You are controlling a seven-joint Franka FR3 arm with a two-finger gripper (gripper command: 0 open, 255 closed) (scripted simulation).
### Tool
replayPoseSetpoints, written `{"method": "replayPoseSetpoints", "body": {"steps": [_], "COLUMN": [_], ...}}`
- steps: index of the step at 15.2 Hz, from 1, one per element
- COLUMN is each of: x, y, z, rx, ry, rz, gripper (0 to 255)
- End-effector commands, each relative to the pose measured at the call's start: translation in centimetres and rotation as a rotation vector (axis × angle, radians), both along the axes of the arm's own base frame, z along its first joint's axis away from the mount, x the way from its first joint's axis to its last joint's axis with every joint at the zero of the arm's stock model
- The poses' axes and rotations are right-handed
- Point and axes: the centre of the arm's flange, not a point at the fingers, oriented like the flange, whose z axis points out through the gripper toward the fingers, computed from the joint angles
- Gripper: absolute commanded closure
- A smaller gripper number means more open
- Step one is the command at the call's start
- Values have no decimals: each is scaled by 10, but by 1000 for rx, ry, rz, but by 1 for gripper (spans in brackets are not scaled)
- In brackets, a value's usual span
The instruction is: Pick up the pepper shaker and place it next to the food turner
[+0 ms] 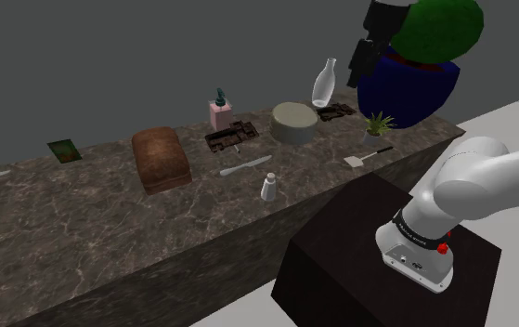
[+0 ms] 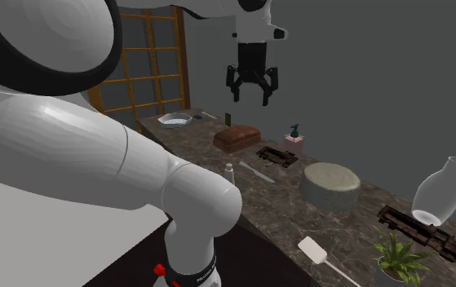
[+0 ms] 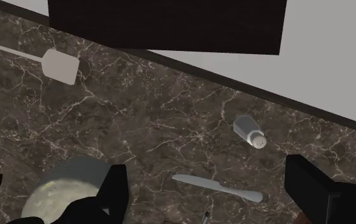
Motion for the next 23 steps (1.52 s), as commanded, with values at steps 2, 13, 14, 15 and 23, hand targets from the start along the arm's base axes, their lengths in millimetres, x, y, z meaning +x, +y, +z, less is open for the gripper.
{"method": "replayPoseSetpoints", "body": {"steps": [2, 13, 14, 15, 23], "x": [4, 48, 52, 55, 83], "y": [6, 74, 81, 87, 136], "z": [-11, -134, -145, -156, -247], "rx": [-3, -37, -41, -44, -69], "ry": [-1, -8, -9, -10, -15], "rz": [9, 104, 113, 122, 191], "gripper": [0, 0, 0, 0, 0]}}
